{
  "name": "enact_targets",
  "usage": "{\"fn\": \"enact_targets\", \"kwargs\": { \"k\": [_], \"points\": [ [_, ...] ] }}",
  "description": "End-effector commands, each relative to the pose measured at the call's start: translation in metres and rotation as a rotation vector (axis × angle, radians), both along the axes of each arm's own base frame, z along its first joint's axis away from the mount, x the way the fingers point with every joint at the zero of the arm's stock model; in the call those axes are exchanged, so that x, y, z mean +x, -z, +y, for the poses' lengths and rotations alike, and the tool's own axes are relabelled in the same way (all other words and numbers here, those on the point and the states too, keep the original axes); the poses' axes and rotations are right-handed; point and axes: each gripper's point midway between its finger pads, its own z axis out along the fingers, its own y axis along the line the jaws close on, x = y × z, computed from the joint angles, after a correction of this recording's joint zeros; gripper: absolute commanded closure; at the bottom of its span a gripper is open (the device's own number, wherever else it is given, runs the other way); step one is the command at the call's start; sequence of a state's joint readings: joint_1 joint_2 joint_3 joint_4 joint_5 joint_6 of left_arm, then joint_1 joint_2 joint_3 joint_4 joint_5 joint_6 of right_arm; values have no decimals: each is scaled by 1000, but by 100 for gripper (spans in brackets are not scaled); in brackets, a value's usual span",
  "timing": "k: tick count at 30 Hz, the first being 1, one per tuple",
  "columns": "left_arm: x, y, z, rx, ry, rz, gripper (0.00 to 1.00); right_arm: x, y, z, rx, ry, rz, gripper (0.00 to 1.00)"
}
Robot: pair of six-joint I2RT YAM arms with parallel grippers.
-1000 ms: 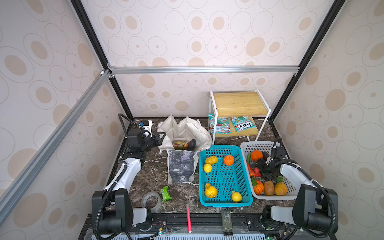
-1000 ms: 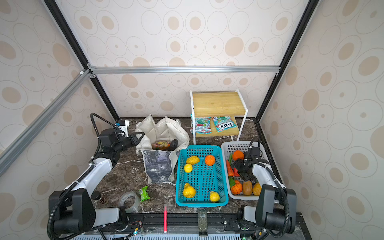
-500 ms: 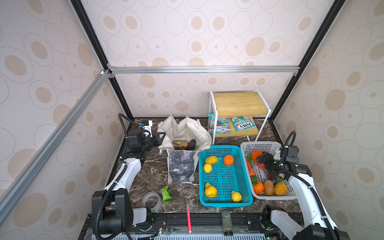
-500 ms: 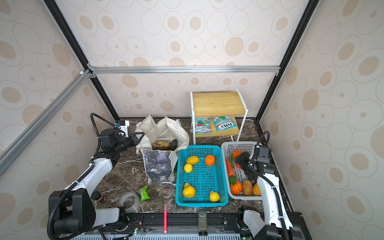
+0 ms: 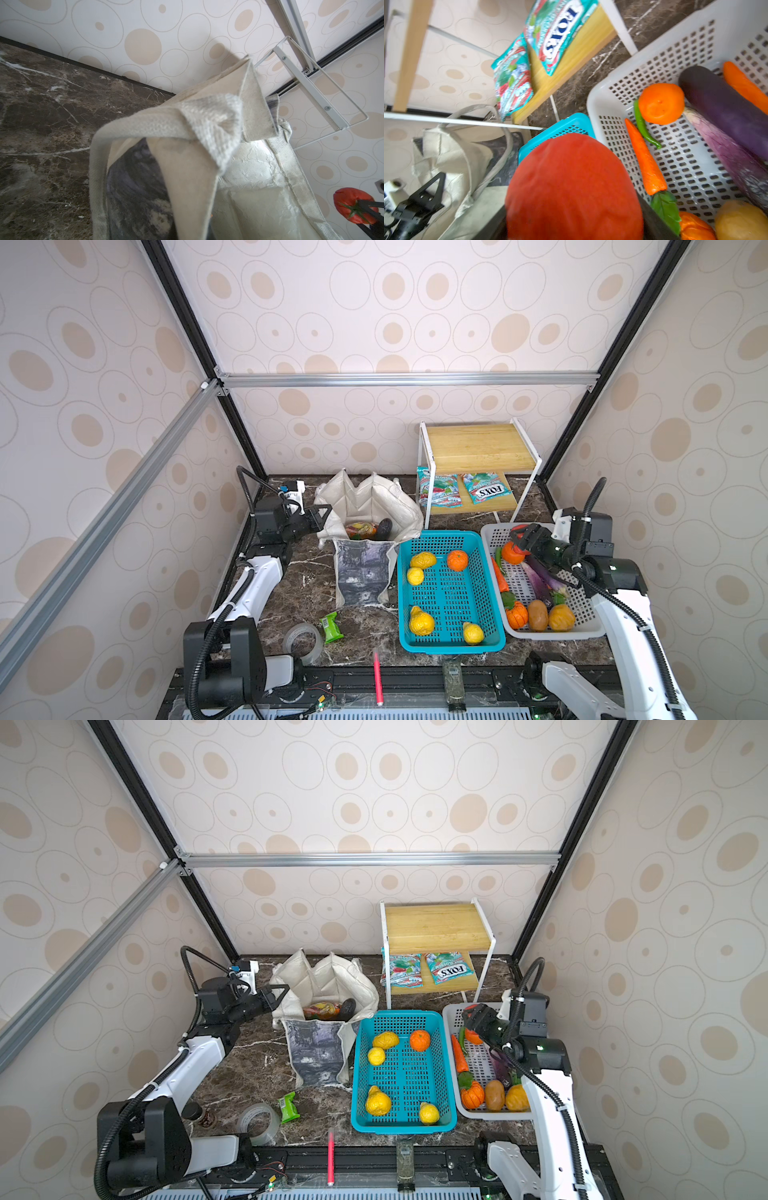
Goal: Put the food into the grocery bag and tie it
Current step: 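Carry the red tomato with the right gripper into the tote bag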
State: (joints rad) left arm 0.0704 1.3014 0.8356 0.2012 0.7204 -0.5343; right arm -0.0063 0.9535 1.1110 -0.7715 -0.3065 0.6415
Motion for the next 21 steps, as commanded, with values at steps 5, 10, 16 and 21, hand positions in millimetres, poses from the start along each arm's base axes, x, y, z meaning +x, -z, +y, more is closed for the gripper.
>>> {"fn": "enact_targets", "kwargs": {
  "k": [5, 10, 16, 21],
  "points": [
    [-2, -26, -5, 2, 34, -89, 100, 24, -43, 68, -20, -153, -83, 42],
    [-2, -25, -5, 0, 34, -88, 100, 42, -66, 145, -79, -332, -151, 43],
    [-2, -24, -5, 2, 32, -86, 100, 56, -69, 244, -102, -533, -189, 43],
    [0, -23, -7, -9, 44, -82, 100, 67, -32, 305, -190, -634, -141, 43]
  ]
}}
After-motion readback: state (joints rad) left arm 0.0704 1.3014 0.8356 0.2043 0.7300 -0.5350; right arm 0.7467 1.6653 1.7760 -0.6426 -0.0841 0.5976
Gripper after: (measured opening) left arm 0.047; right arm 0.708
